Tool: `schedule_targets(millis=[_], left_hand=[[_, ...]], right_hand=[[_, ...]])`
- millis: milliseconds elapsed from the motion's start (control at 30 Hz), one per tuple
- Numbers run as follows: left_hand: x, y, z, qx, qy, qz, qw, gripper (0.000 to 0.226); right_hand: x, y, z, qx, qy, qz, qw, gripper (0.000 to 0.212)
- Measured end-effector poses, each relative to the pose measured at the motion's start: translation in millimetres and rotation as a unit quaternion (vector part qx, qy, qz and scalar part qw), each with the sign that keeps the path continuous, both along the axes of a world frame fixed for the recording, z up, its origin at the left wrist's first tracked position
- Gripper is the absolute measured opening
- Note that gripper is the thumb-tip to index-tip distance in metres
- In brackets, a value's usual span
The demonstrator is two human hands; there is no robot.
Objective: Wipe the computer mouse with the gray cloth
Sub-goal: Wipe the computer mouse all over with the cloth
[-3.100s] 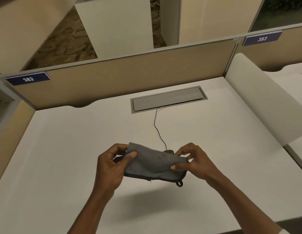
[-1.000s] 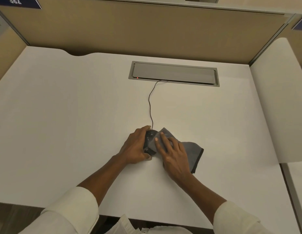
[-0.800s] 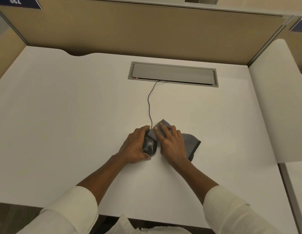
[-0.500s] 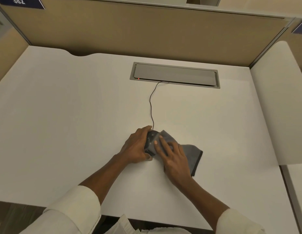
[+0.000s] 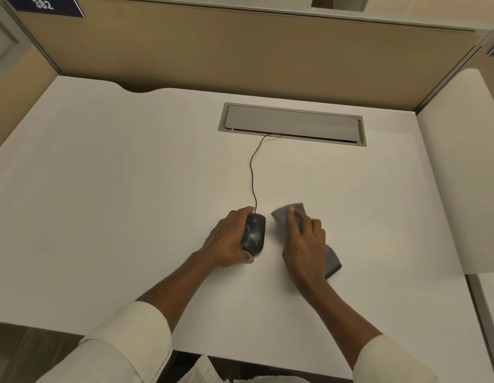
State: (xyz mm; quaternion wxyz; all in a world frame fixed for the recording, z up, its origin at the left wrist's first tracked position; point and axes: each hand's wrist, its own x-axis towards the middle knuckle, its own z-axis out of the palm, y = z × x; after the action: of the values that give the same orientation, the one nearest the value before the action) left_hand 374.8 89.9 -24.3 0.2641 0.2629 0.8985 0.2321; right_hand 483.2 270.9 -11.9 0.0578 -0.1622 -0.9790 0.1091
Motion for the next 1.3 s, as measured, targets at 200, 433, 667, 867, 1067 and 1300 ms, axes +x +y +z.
schedule_targets(millis=[200,433,667,867,1067,1300], left_hand=[[-0.4,0.8,1.6,0.018,0.021,-0.01,1.0,0.12],[-0.4,0.3,2.1,0.02,0.017,-0.014,1.0,0.125],[0.5,0.8,3.1,0.033,0.007,-0.012,0.999,0.121],[0.3,1.2,3.0,0.029,0.023,-0.018,0.999,0.116],[-0.2,1.9,4.1,0.026,0.024,-0.016,0.999,0.119],[1.0,0.6,0.2,0.022,0.011,-0.012,1.0,0.127]], right_hand=[[-25.8,-10.0,-1.4,-0.007,-0.028,0.125,0.992,0.062],[22.6,-36.9,-24.5,0.029,-0.011,0.151,0.988,0.07],[36.0,-46.4,-26.9,0.066,-0.048,0.127,0.988,0.067],[-24.1,-26.2,-6.2,0.049,-0.104,0.114,0.987,0.062],[-35.3,-17.6,-6.7,0.032,-0.109,0.137,0.984,0.067],[40.0,-52.6,-18.9,0.025,-0.103,0.125,0.987,0.087]])
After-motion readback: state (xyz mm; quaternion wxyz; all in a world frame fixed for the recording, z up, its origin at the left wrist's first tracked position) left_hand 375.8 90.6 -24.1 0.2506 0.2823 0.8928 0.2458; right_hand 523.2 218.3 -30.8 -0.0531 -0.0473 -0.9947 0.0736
